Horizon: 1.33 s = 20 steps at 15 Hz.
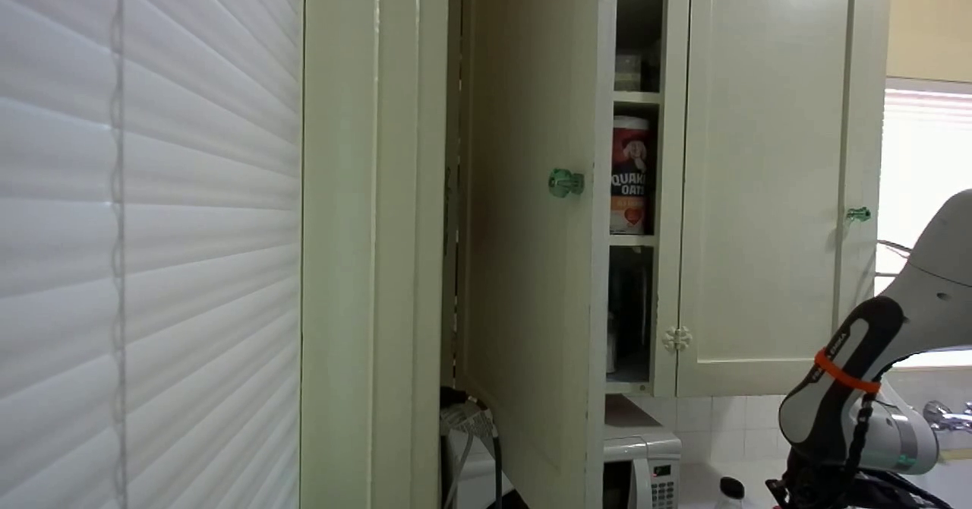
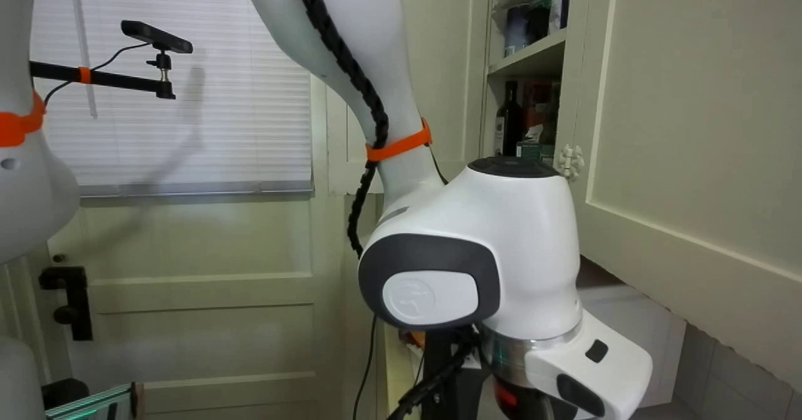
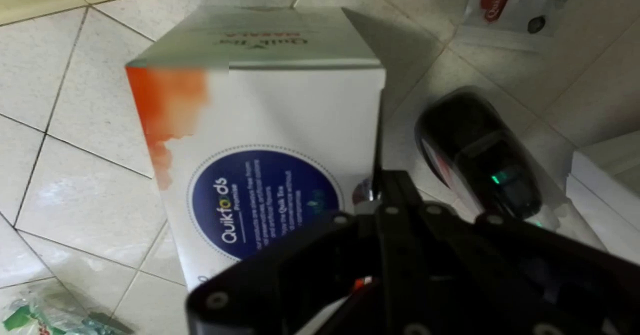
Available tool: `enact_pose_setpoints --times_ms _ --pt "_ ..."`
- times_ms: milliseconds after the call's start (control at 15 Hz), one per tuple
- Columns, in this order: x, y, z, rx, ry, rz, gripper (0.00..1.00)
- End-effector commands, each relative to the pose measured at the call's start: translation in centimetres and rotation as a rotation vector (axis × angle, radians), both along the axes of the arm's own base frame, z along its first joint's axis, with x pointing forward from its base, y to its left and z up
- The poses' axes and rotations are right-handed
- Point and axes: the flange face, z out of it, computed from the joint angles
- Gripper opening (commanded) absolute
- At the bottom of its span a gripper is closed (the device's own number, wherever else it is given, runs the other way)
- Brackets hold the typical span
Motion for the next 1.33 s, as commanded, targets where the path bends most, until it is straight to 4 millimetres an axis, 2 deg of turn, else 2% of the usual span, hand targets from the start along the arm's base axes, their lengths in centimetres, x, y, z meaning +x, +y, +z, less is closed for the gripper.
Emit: enact_pose_setpoints --times_ms 0,267,533,867,1267 --pt "0.2 0.4 1.1 -0.002 -0.023 0.0 0.0" --pt "0.3 0.5 2.7 -0.016 -0.05 0.0 0.0" --pt "-0.5 -0.1 3.2 -0.031 -0.014 0.016 0.0" --pt "-0.5 1.1 3.1 0.045 0.035 0.048 0.0" --pt "-1.1 0.9 1.6 0.046 0.104 0.056 0.0"
